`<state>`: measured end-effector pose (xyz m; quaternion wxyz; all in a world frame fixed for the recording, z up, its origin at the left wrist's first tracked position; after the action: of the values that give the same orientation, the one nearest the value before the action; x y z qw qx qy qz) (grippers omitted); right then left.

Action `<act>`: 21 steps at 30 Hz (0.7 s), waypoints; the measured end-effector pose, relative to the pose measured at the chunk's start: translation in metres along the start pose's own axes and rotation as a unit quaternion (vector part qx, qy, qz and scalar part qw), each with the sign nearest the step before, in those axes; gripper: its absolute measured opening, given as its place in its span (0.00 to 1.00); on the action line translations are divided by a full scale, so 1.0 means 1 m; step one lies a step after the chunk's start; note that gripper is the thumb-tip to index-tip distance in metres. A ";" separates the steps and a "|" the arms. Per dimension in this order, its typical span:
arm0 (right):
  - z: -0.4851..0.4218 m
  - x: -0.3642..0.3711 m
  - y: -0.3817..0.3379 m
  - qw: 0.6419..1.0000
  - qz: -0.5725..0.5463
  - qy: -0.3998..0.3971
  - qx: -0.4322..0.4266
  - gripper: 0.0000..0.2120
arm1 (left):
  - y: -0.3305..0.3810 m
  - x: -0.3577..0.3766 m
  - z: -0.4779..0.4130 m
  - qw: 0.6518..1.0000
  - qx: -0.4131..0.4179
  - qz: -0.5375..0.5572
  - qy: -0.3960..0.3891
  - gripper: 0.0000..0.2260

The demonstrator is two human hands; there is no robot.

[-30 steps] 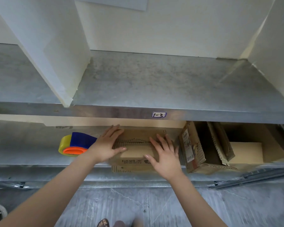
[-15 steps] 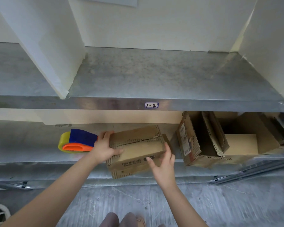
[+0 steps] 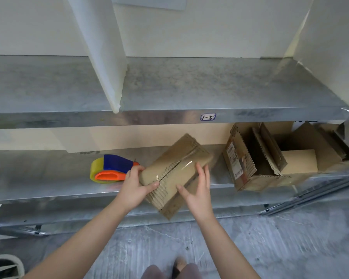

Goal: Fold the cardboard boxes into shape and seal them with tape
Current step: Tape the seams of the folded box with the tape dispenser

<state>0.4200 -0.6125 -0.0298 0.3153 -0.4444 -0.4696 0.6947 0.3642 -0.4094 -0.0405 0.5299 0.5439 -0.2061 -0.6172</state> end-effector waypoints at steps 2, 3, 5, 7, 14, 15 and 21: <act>-0.004 -0.003 -0.010 0.998 0.019 0.017 -0.049 0.34 | -0.001 0.003 0.011 1.000 0.018 0.009 -0.024 0.37; -0.005 -0.003 -0.012 0.997 0.032 0.034 -0.063 0.30 | -0.001 0.007 0.014 0.999 0.026 0.006 -0.043 0.40; -0.012 -0.004 -0.012 0.996 0.041 0.056 -0.053 0.24 | -0.003 0.012 0.018 0.996 0.037 -0.009 -0.080 0.46; -0.019 -0.004 -0.012 0.999 0.042 0.031 -0.018 0.24 | -0.004 0.015 0.017 0.993 0.042 -0.021 -0.109 0.49; -0.025 -0.008 -0.003 0.986 0.097 -0.133 -0.025 0.59 | 0.011 0.020 0.012 0.991 0.106 -0.065 -0.047 0.42; -0.026 -0.009 -0.002 0.984 0.104 -0.140 -0.023 0.60 | 0.013 0.021 0.012 0.990 0.109 -0.079 -0.047 0.42; -0.028 -0.008 0.006 0.965 0.154 -0.210 -0.022 0.64 | 0.003 0.022 0.015 0.979 0.112 -0.161 -0.050 0.41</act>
<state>0.4485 -0.6112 -0.0375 0.0892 -0.3624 -0.4668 0.8017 0.3553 -0.4344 -0.0426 0.3483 0.5941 -0.2095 -0.6942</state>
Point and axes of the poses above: each hand's wrist, its own z-axis away from the middle knuckle, its own x-axis out of the palm, y = z × x, the point moved 5 cm from there along -z, towards the middle knuckle, and after that the axes turned 6 degrees about -y, right-handed, at the moved point
